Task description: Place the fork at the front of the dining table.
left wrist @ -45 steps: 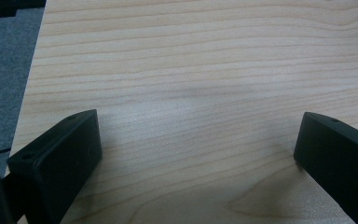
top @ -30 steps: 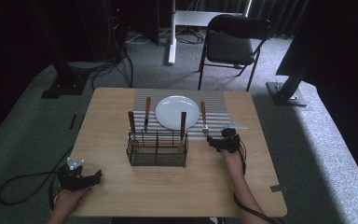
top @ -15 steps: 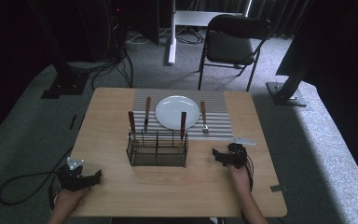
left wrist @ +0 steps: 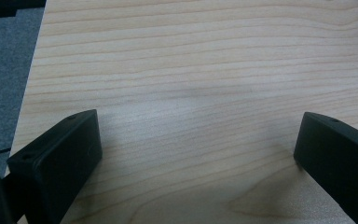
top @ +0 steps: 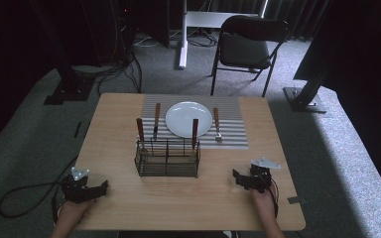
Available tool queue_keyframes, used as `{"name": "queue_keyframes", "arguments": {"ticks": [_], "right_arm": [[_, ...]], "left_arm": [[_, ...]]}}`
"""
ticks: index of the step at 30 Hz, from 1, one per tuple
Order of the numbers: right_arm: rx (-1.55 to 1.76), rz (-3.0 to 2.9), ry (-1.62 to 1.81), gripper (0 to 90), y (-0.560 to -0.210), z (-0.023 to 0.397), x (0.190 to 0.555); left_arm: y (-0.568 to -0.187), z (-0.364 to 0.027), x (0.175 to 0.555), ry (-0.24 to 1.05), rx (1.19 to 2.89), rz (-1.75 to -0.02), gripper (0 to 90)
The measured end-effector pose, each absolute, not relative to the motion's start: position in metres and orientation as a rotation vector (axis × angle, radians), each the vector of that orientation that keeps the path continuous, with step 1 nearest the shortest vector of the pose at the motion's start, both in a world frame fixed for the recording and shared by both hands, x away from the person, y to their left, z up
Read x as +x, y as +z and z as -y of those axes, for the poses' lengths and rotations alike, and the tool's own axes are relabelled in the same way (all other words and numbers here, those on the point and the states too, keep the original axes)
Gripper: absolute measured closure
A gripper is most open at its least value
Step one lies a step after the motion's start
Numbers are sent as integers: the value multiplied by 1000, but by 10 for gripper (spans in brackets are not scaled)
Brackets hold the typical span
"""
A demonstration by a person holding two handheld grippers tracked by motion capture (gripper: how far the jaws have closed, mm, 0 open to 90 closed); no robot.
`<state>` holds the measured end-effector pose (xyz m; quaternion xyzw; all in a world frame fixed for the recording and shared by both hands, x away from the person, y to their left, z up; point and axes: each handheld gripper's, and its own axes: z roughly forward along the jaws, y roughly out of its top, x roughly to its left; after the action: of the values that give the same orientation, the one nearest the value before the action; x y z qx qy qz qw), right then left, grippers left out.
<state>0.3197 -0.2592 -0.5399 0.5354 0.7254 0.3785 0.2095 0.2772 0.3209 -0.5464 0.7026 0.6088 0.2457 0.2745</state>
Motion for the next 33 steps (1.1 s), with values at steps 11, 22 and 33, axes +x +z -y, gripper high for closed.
{"name": "queue_keyframes", "arguments": {"ticks": [11, 22, 33], "right_arm": [[1525, -1937, 972, 140, -543, 286, 298], [1516, -1953, 931, 140, -548, 296, 282], [1517, -1983, 867, 140, -549, 302, 275]], "left_arm": [[-546, -321, 277, 661, 1889, -1637, 6], [-546, -321, 277, 660, 1888, -1638, 6], [-546, -321, 277, 660, 1888, -1638, 6]]}}
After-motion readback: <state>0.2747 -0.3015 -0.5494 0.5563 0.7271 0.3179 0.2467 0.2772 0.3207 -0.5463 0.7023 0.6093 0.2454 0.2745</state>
